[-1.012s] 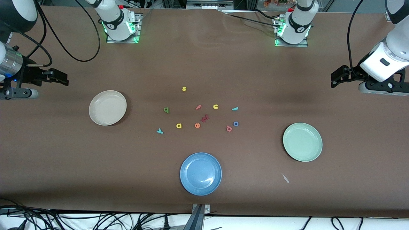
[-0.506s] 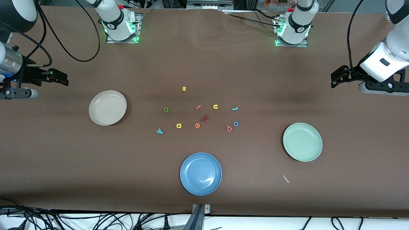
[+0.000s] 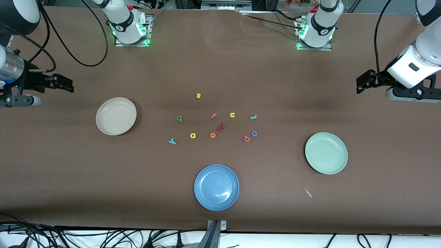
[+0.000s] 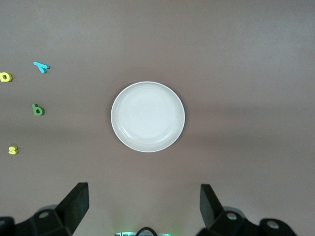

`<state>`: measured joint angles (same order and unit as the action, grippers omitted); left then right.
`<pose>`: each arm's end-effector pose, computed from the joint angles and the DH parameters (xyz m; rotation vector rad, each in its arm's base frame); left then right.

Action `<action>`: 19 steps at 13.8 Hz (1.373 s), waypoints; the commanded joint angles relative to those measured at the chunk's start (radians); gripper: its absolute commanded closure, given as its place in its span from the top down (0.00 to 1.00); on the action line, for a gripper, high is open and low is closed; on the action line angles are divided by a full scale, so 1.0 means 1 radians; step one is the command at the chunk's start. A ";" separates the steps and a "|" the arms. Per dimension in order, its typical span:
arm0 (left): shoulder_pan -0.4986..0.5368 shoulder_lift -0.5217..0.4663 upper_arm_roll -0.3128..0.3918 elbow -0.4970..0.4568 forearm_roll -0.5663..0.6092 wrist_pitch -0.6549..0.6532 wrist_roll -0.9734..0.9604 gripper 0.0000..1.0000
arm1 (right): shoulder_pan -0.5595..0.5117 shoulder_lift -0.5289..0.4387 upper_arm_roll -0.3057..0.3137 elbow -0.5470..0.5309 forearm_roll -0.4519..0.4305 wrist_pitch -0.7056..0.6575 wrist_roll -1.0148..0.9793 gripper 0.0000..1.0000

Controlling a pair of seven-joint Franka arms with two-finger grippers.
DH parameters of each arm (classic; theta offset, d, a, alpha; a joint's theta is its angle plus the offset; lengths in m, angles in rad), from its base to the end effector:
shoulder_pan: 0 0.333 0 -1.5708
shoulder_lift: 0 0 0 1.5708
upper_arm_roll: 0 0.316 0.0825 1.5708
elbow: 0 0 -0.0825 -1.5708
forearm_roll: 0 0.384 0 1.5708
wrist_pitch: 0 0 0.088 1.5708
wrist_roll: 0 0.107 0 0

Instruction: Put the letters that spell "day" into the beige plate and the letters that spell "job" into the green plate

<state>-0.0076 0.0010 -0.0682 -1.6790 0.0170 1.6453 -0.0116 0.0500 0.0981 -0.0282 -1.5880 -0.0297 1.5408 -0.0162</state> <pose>0.5563 -0.0405 0.5791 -3.1211 0.1027 0.0530 0.5755 0.0100 0.5586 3.1000 0.0608 -0.2255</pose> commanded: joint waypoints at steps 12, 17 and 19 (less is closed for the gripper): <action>-0.005 -0.013 -0.025 0.004 -0.006 -0.013 0.007 1.00 | -0.007 -0.008 0.001 -0.004 0.019 -0.004 -0.004 1.00; -0.006 -0.015 -0.035 0.004 -0.006 -0.013 0.007 1.00 | -0.007 -0.008 0.001 -0.004 0.019 -0.004 -0.004 1.00; -0.005 -0.015 -0.036 0.004 -0.006 -0.013 0.007 1.00 | -0.007 -0.008 0.001 -0.004 0.019 -0.004 -0.004 1.00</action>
